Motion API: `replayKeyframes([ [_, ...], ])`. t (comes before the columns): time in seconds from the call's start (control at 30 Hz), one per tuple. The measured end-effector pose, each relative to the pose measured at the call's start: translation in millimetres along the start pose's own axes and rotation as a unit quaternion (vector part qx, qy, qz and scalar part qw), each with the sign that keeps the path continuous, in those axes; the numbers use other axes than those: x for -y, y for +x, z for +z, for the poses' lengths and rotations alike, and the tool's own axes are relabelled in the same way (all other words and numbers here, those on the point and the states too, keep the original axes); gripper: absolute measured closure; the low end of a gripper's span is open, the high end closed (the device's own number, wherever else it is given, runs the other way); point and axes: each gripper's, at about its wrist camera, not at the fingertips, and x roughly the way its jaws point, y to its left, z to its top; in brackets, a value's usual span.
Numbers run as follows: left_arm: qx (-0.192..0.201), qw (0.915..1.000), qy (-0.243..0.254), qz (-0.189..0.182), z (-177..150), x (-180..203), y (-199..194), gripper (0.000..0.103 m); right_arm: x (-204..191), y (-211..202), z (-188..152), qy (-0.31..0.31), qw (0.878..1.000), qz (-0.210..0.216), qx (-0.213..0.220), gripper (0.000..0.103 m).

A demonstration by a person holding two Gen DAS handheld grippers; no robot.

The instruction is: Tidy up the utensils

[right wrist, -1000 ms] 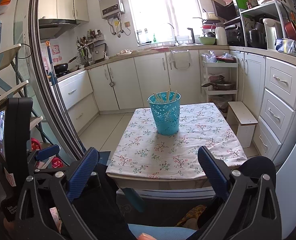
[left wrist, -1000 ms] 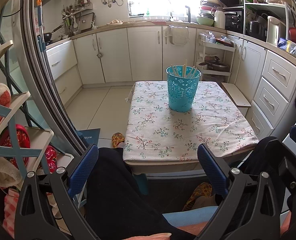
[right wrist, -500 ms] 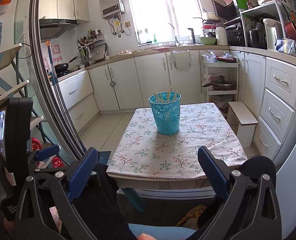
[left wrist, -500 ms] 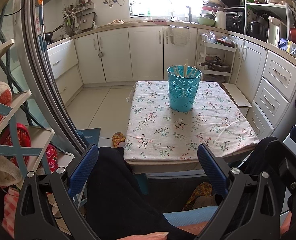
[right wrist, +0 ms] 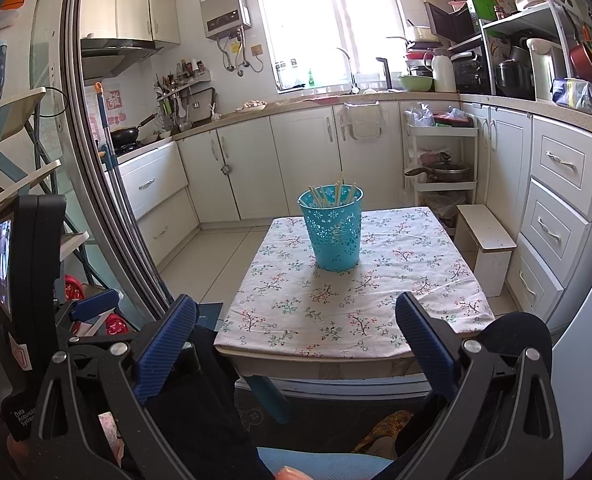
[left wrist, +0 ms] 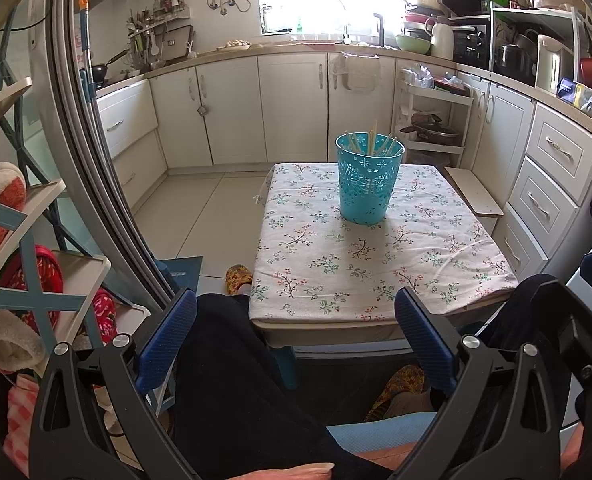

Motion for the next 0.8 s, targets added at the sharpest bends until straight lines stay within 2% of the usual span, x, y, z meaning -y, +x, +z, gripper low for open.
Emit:
replayKeyframes([
  [0.5,-0.003,1.0,-0.001,-0.001,0,-1,1,0.008,-2,1,0,-0.001,1.0,0.0,0.0,0.007],
  [0.6,0.011,0.9999,-0.002,0.003,2,-4,-2,0.008,-2,2,1,0.0,1.0,0.003,-0.001,0.007],
  [0.7,0.017,0.9998,0.002,0.003,7,-3,3,0.008,-1,13,5,0.006,1.0,0.008,-0.009,0.007],
  [0.8,0.002,1.0,0.005,0.003,14,-2,20,0.008,5,34,10,0.014,0.999,0.006,-0.034,0.007],
])
